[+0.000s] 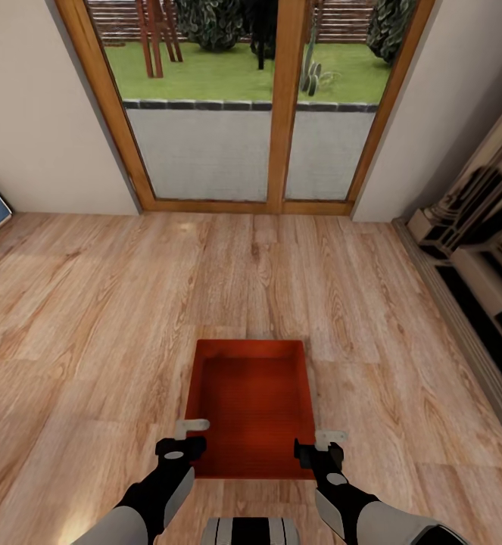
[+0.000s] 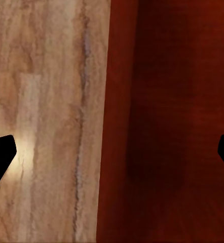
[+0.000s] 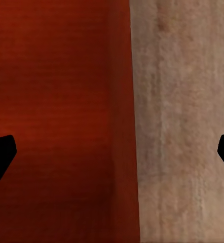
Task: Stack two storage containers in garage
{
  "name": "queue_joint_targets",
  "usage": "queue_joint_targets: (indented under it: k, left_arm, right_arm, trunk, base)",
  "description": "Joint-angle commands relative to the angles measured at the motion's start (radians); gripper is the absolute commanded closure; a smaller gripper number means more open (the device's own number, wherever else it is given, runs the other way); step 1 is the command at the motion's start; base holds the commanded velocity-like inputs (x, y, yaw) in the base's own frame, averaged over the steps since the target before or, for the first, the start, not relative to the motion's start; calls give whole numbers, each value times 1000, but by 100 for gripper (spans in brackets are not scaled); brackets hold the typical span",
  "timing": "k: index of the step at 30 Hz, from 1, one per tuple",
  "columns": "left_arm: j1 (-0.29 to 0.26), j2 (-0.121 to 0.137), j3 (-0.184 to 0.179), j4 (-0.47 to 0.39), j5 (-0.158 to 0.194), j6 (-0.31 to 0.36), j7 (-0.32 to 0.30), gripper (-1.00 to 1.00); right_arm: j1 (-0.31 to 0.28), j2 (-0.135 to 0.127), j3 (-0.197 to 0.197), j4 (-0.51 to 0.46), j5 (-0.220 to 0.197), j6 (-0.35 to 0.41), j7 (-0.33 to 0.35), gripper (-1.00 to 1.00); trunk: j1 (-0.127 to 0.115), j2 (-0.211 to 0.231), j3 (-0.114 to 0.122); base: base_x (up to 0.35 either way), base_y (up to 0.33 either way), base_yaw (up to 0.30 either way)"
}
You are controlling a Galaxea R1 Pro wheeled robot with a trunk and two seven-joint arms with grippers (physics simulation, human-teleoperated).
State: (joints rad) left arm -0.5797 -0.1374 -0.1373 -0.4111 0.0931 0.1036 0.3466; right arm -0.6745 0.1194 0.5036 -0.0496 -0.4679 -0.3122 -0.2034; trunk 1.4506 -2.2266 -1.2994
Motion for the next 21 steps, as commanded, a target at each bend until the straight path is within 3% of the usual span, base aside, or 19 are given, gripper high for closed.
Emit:
queue_joint_targets:
  k: [1, 6, 21]
  left_arm:
    - [0, 1, -8, -2, 10, 5, 8, -100]
    - [0, 1, -8, -4, 10, 5, 8, -100]
    - [0, 1, -7, -6, 14, 5, 8, -100]
  right_arm:
    - [0, 0, 9, 1, -8, -3, -4, -100]
    - [0, 0, 9, 1, -8, -3, -4, -100]
    - [0, 0, 9, 1, -8, -3, -4, -100]
  trunk:
    - [4, -7, -4]
    - [23, -42, -19]
    - [23, -42, -19]
  base:
    - [0, 0, 0]
    - [0, 0, 0]
    - [0, 0, 0]
